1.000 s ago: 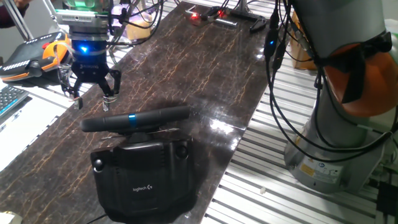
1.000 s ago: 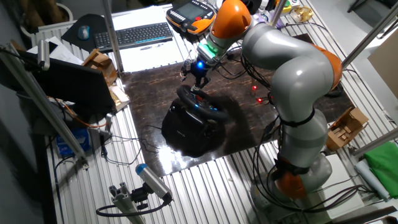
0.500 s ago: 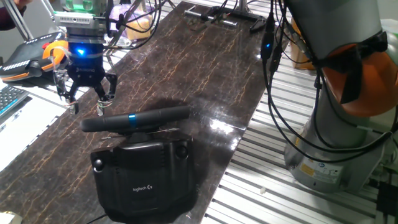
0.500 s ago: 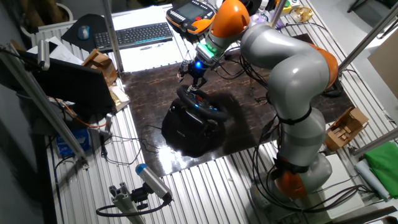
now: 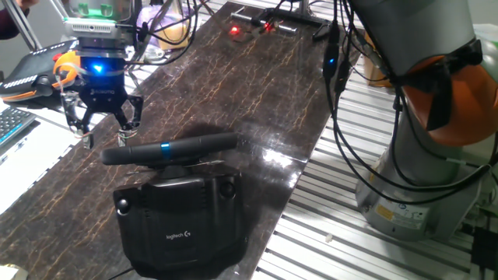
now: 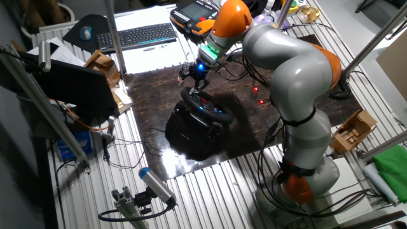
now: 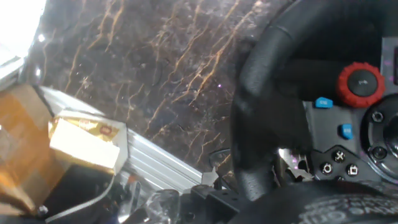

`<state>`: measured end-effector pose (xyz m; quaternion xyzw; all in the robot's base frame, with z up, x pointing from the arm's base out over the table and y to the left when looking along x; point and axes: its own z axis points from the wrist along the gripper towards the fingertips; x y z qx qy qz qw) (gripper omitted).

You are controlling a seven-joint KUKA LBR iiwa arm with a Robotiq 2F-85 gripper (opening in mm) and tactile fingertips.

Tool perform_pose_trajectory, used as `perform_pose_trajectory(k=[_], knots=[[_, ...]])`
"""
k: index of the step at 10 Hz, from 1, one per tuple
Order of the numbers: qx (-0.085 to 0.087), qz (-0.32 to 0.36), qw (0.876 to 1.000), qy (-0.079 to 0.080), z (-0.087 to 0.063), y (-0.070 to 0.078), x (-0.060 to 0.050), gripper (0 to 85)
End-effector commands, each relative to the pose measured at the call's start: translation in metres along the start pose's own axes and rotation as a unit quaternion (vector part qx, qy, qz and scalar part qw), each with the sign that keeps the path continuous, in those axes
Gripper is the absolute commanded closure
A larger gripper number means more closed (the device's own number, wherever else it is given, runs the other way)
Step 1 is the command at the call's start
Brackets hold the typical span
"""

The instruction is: Rotate the steering wheel 90 degrees clockwise

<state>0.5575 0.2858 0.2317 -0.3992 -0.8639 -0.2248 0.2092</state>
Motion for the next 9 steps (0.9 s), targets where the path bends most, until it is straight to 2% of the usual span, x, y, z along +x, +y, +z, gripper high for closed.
perform_pose_trajectory(k=[1,9], knots=[[0.017,-0.034,0.999,0.009,0.0006,0.0001,0.0004,30.0],[0.022,-0.035,0.999,0.015,0.0078,-0.0007,0.0009,30.0]])
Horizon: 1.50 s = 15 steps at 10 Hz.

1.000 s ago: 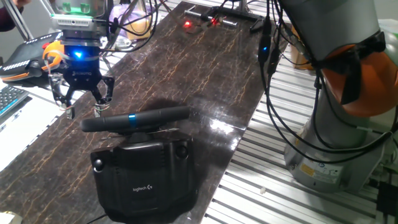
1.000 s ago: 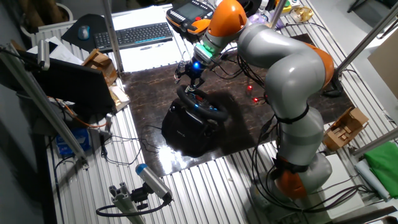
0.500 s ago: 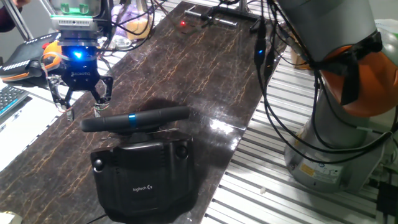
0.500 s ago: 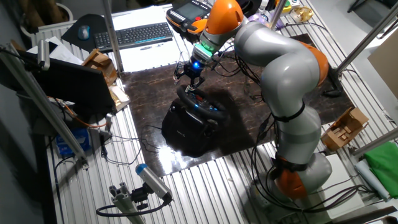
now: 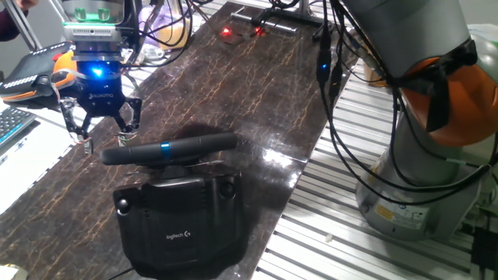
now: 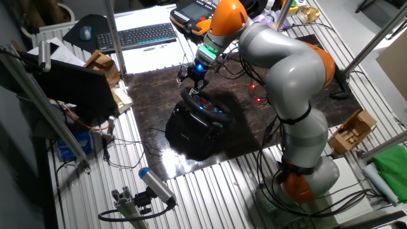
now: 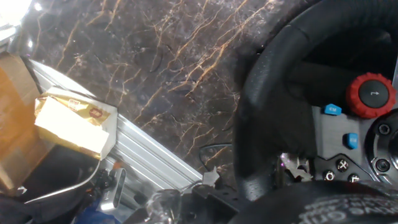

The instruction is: Rotate the steering wheel 90 degrees clockwise

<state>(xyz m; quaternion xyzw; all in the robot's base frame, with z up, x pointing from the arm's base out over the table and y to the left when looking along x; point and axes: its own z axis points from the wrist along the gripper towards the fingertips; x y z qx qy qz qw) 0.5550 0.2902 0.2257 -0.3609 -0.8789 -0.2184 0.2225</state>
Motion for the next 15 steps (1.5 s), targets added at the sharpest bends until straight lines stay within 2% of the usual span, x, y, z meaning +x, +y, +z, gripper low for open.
perform_pose_trajectory(k=[1,2,3,9,15], knots=[[-0.001,-0.001,1.0,0.002,0.0005,-0.0002,0.0002,30.0],[-0.011,0.003,1.0,0.003,0.0014,-0.0002,0.0007,30.0],[-0.029,0.013,0.999,0.004,0.0028,-0.0001,0.0014,29.7],[-0.031,0.008,0.999,0.004,0.0063,-0.0021,-0.0004,30.0],[-0.021,-0.003,1.0,-0.001,0.0069,-0.003,-0.0016,53.3]])
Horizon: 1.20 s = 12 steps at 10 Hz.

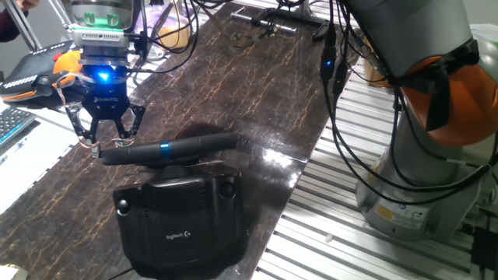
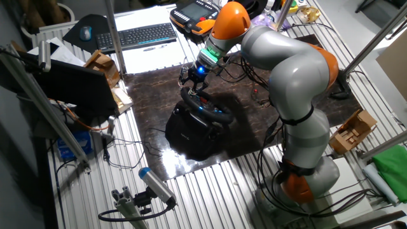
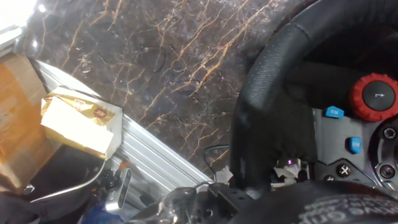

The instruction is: Rotate the steering wheel 90 degrees clockwise

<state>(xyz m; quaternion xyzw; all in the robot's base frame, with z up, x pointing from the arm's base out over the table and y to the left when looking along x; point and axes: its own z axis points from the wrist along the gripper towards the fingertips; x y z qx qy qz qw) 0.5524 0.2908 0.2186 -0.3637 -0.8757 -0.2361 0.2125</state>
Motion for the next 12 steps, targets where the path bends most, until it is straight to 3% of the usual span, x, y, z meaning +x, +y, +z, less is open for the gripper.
perform_pose_trajectory(k=[1,12], knots=[[0.002,0.0,1.0,-0.002,-0.0001,-0.0003,-0.0002,50.7],[0.008,0.006,1.0,-0.019,0.0013,-0.003,-0.0101,49.7]])
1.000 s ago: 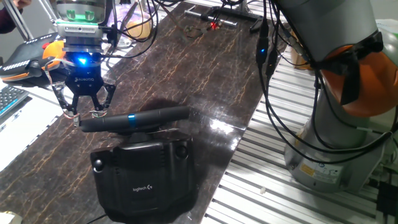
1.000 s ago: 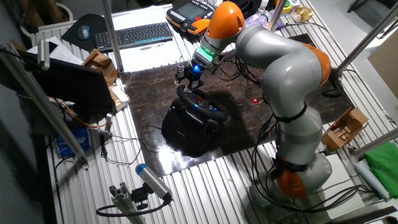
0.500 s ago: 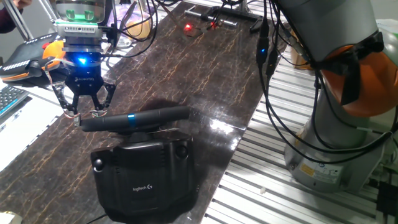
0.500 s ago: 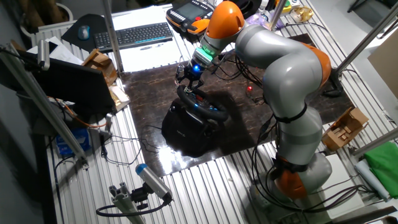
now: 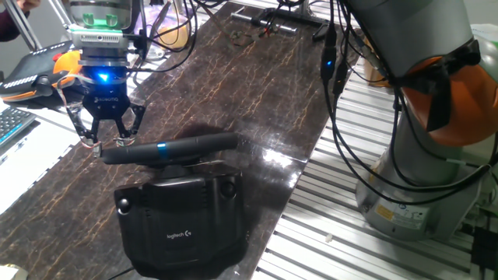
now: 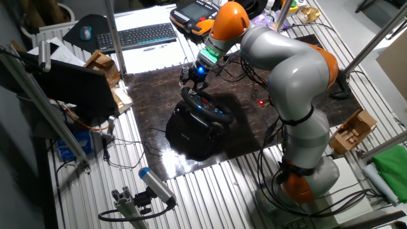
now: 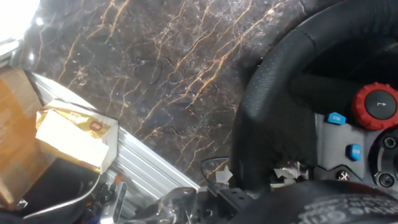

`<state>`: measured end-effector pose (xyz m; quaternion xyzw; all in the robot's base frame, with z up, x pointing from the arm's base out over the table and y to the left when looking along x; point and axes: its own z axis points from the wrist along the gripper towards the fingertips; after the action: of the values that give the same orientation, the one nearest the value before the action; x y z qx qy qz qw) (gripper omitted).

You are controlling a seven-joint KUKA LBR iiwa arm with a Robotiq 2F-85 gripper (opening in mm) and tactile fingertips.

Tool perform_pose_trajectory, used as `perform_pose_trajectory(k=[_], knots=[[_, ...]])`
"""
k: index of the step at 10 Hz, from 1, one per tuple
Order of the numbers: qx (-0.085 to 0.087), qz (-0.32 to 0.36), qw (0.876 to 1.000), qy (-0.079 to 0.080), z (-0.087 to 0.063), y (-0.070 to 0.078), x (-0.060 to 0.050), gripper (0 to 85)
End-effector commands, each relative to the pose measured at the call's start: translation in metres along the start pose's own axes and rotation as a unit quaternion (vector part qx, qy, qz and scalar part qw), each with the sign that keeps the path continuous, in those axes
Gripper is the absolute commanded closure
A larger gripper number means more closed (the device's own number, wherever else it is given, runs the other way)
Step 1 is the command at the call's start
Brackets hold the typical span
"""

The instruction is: Rotate the steering wheel 90 degrees clockwise

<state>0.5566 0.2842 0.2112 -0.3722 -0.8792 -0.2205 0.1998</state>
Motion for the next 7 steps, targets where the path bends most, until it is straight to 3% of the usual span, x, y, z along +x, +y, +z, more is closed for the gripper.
perform_pose_trajectory(k=[1,7], knots=[[0.0,0.003,1.0,0.0,0.0003,0.0001,-0.0005,49.7],[0.006,0.013,1.0,-0.01,0.0018,-0.0005,-0.01,49.3]])
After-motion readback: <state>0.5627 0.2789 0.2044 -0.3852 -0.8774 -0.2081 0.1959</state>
